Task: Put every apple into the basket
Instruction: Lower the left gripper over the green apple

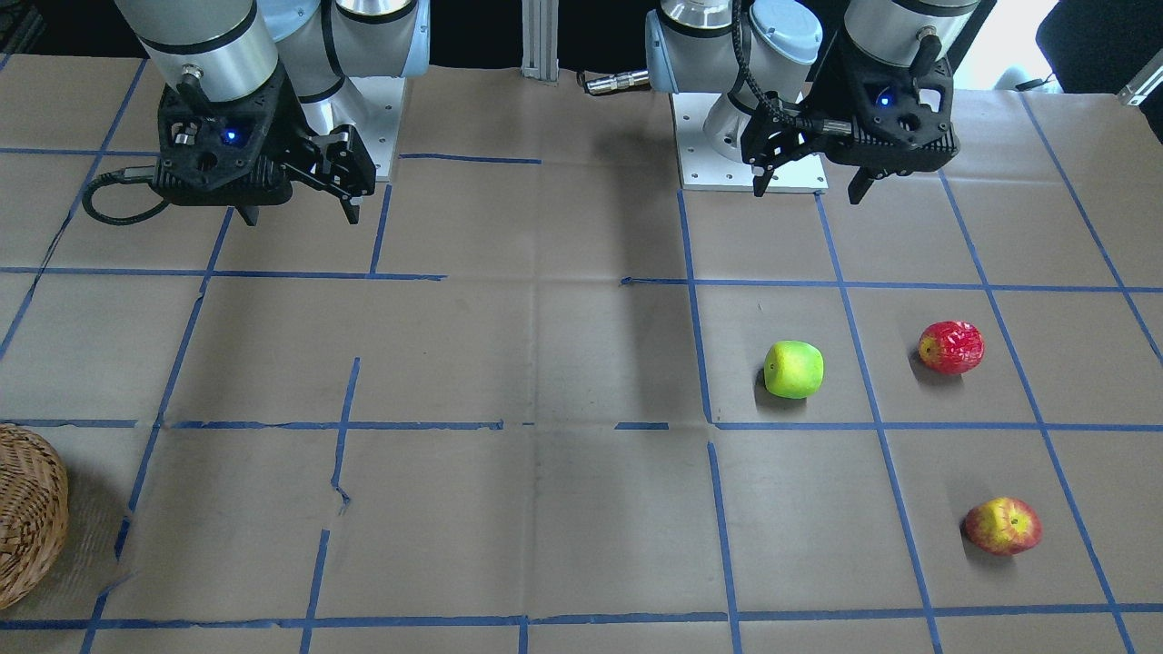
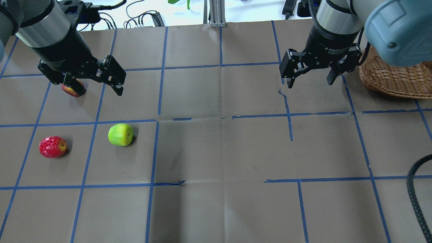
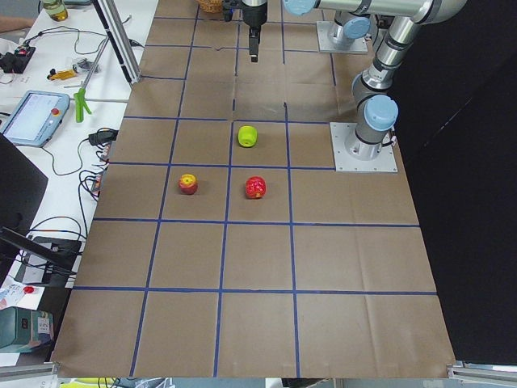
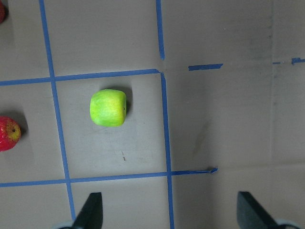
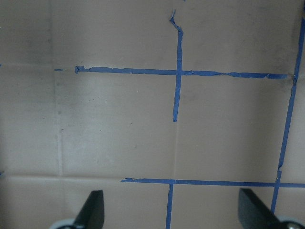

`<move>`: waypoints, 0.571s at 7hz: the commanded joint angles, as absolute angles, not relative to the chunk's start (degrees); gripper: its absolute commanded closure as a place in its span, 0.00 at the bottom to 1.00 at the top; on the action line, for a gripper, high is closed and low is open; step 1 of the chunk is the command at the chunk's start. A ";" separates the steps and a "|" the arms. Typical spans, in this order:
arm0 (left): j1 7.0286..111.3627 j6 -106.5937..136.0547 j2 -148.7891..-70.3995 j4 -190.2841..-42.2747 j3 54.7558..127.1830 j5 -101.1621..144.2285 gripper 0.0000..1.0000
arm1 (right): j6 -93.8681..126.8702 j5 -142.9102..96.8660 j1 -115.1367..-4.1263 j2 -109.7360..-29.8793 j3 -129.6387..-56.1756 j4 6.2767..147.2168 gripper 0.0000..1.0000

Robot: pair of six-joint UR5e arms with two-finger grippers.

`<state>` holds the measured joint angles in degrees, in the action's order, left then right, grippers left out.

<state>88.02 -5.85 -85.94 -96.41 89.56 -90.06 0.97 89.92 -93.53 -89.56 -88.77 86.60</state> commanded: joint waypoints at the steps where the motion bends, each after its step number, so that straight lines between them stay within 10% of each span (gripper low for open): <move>1: 88.42 -6.06 -85.96 -96.50 89.56 -89.83 0.02 | 0.97 90.00 -93.43 -89.56 -88.77 86.57 0.00; 4: 86.75 -11.33 -89.27 -94.41 92.28 -90.35 0.02 | 0.97 90.00 -93.52 -89.56 -88.77 86.57 0.00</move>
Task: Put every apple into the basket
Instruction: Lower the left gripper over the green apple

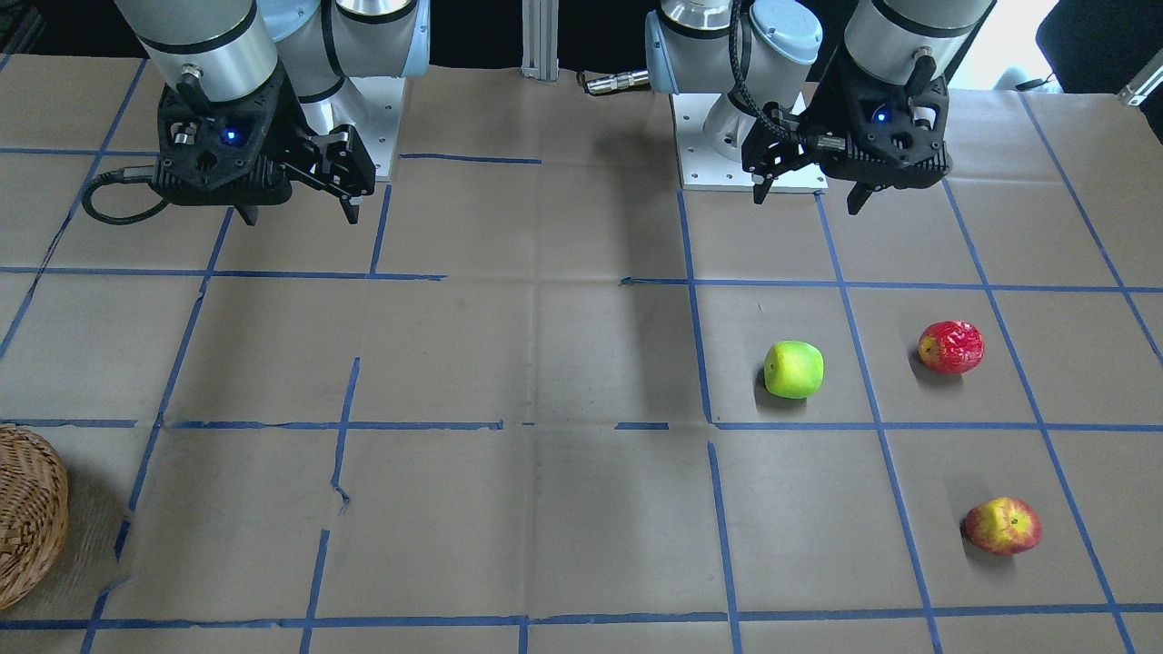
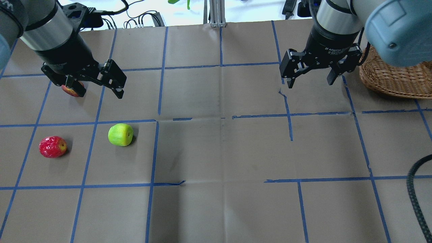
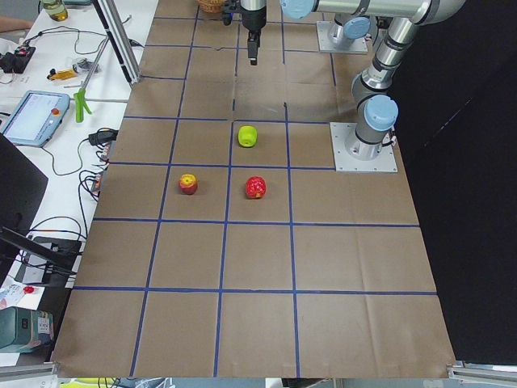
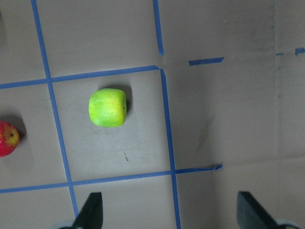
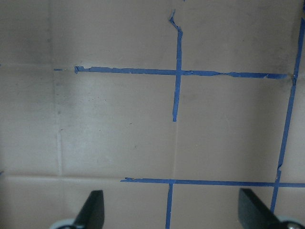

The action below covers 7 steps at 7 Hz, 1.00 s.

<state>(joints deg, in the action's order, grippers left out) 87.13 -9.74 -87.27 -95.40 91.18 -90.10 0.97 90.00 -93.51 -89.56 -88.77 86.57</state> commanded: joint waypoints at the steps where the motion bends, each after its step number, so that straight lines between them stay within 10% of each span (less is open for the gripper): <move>1: 84.40 -11.69 -93.73 -87.78 93.85 -90.35 0.02 | 0.97 89.91 -93.43 -89.56 -88.77 86.57 0.00; 7: 78.67 -19.68 -100.54 -53.20 116.71 -90.35 0.02 | 0.97 90.00 -93.43 -89.56 -88.77 86.57 0.00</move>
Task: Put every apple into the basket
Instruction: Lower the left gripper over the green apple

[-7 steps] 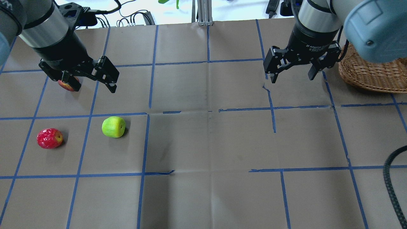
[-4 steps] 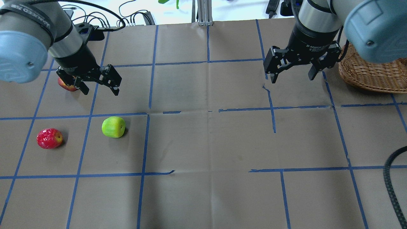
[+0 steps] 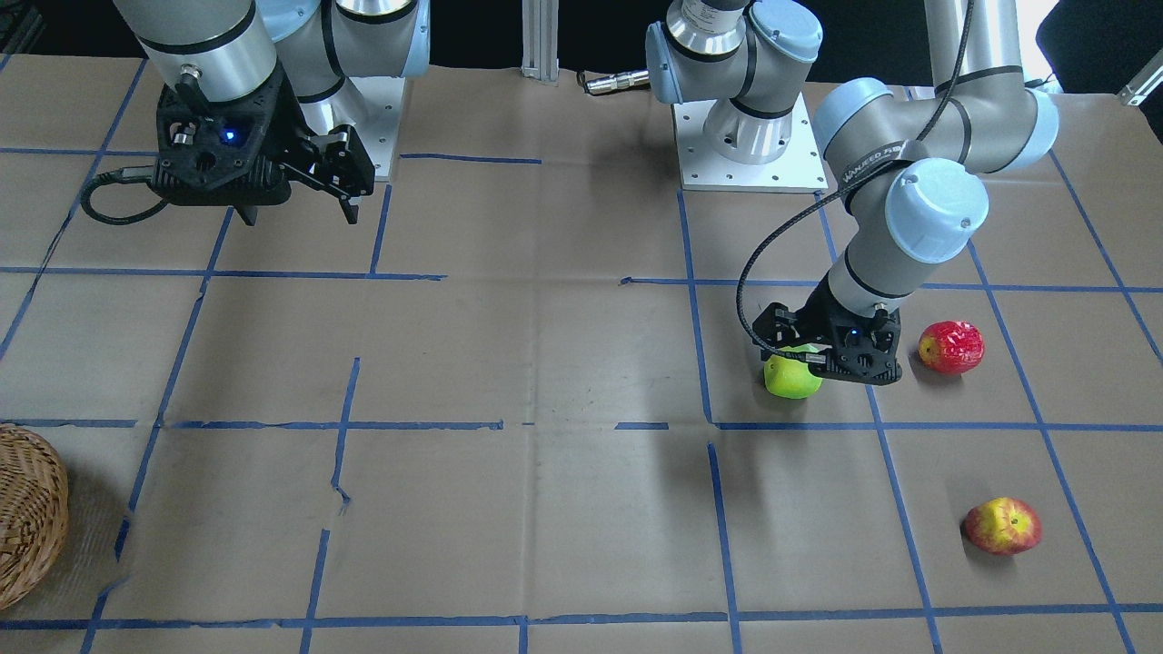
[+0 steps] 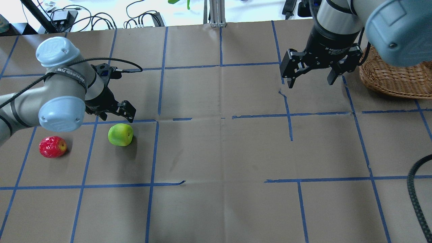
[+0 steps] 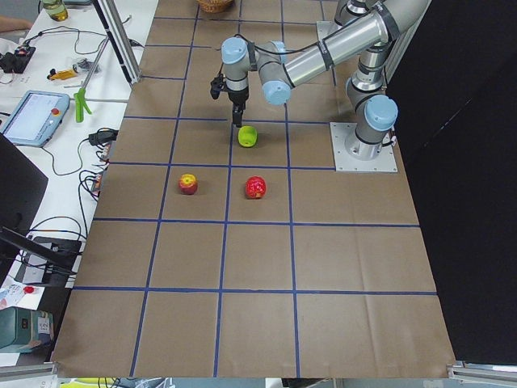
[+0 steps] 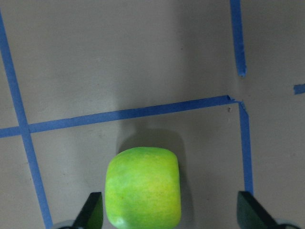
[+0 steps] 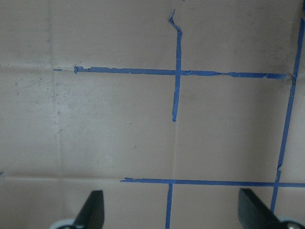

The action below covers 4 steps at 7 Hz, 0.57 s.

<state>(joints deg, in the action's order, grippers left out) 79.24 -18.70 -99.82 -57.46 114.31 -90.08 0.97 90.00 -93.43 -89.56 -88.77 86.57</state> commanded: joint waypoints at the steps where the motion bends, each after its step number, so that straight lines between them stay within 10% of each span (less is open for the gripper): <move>1: 75.88 -21.78 -100.89 -53.17 116.81 -90.18 0.03 | 0.97 90.00 -93.43 -89.56 -88.77 86.57 0.00; 4: 74.61 -19.35 -100.99 -53.44 117.86 -89.65 0.03 | 0.97 90.00 -93.43 -89.56 -88.77 86.57 0.00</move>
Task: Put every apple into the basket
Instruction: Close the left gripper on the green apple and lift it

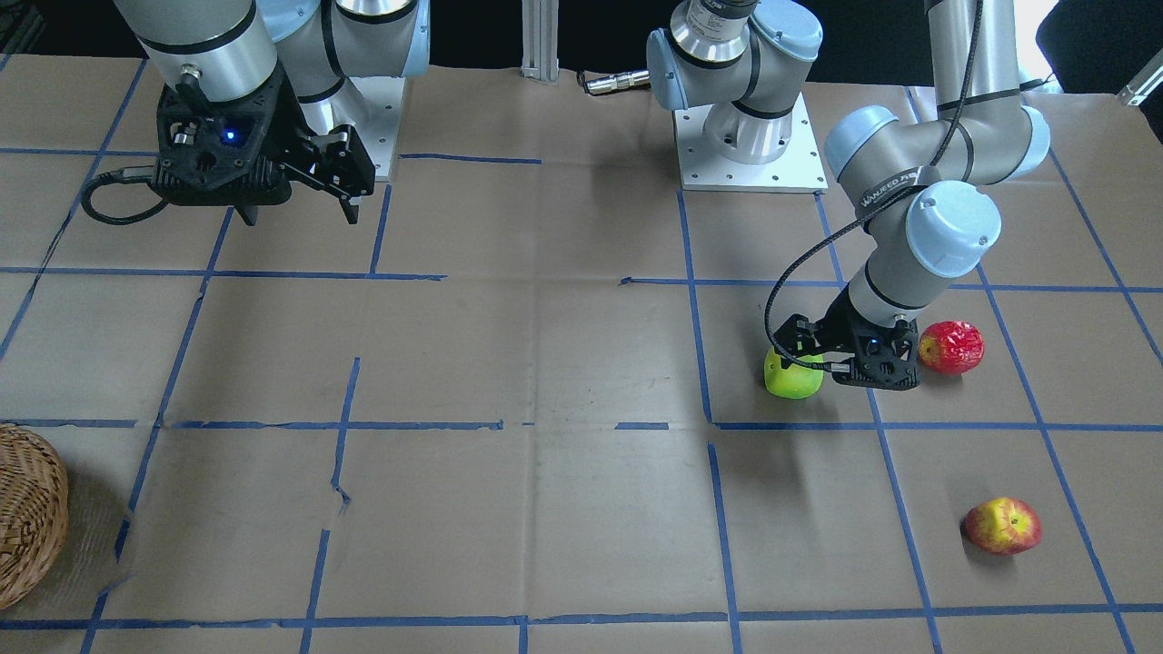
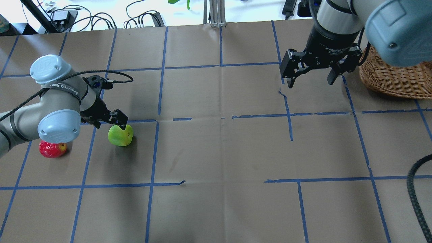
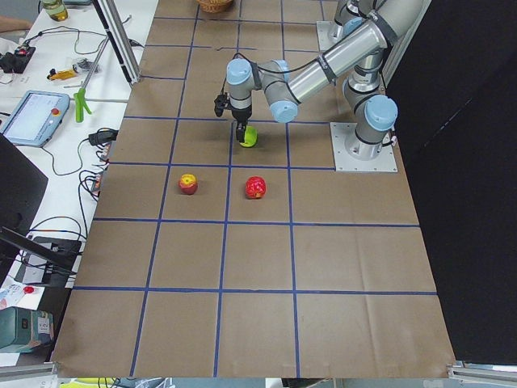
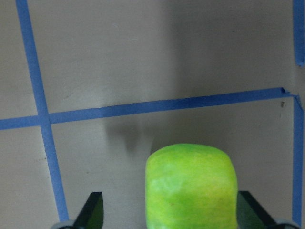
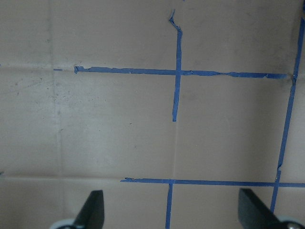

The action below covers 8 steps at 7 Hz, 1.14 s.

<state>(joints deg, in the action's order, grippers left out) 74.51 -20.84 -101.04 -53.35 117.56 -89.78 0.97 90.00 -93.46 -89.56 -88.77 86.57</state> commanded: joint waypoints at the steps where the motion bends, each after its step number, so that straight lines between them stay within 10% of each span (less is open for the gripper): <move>1: 74.79 -17.68 -100.64 -53.87 117.86 -87.56 0.03 | 0.97 90.00 -93.43 -89.56 -88.77 86.57 0.00; 6: 74.18 -17.41 -105.89 -50.99 118.04 -87.19 0.09 | 0.97 90.00 -93.43 -89.56 -88.86 86.57 0.00; 8: 74.70 -14.43 -105.21 -51.94 118.04 -87.01 0.47 | 0.97 89.91 -93.43 -89.56 -88.95 86.57 0.00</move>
<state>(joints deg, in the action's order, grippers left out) 74.35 -15.97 -105.45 -51.50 118.02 -87.05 0.97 89.94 -93.43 -89.56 -88.92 86.57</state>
